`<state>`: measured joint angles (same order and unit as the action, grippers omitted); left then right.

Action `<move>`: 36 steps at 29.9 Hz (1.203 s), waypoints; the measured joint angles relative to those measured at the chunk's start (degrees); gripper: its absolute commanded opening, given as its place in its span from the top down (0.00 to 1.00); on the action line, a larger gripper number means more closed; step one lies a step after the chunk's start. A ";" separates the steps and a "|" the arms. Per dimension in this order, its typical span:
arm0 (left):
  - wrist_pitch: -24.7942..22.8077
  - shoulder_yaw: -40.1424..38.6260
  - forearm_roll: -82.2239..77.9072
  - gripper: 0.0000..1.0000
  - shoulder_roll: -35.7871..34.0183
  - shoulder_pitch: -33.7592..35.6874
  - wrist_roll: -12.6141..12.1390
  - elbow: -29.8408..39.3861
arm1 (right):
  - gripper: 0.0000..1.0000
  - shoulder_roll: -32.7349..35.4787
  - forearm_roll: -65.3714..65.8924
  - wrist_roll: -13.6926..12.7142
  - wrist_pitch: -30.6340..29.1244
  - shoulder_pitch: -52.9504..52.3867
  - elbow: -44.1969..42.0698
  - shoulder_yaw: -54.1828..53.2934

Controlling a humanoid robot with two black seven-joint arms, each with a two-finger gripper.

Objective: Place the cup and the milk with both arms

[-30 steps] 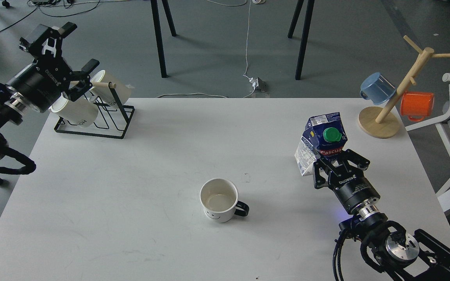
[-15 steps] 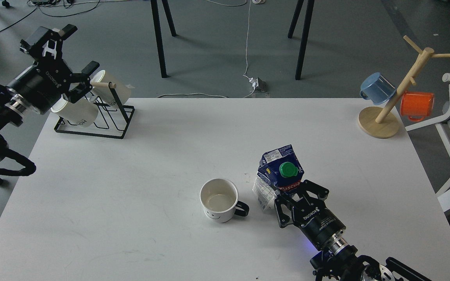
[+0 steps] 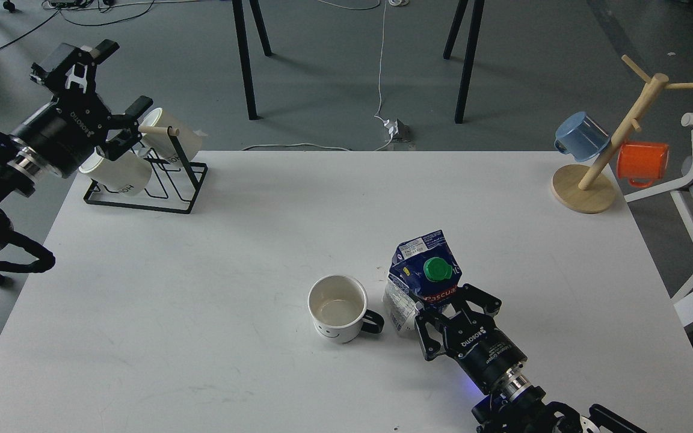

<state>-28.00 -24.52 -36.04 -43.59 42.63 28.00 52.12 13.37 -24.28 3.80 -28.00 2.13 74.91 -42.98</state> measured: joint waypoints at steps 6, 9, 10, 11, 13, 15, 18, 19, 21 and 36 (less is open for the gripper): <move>0.00 0.00 0.00 0.01 0.00 -0.01 0.00 0.00 | 0.19 -0.02 0.02 -0.01 0.00 0.23 -0.18 0.01; 0.00 0.00 0.00 0.01 0.00 -0.08 0.00 0.00 | 0.11 -0.01 0.02 0.00 0.00 0.32 -0.18 0.01; 0.00 0.00 0.00 0.01 0.00 -0.09 0.00 0.00 | 0.11 -0.01 0.02 0.01 0.00 0.39 -0.17 0.00; 0.00 0.00 0.00 0.01 0.00 -0.09 0.00 0.00 | 0.09 -0.01 0.02 0.01 0.00 0.51 -0.13 0.00; 0.00 0.00 0.00 0.01 0.00 -0.09 0.00 0.00 | 0.06 0.02 0.02 0.01 0.00 0.81 -0.01 0.00; 0.00 0.00 0.00 0.01 0.00 -0.09 0.00 0.00 | 0.05 0.06 0.05 0.01 0.00 0.98 0.07 0.01; 0.00 0.00 0.00 0.01 0.00 -0.09 0.00 0.00 | 0.04 0.07 0.10 0.01 0.00 1.44 0.11 0.00; 0.00 0.00 0.00 0.01 0.00 -0.09 0.00 0.00 | 0.04 0.07 0.11 0.00 0.00 1.69 0.15 0.00; 0.00 0.00 0.00 0.01 0.00 -0.09 0.00 0.00 | 0.04 0.12 0.12 -0.02 0.00 2.08 0.23 0.00; 0.00 0.00 0.00 0.01 0.00 -0.09 0.00 0.01 | 0.04 1.01 2.08 -0.22 0.00 7.08 1.61 0.00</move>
<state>-28.00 -24.52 -36.04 -43.59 42.54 28.00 52.12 14.39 -22.20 3.58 -28.00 9.21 76.51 -42.98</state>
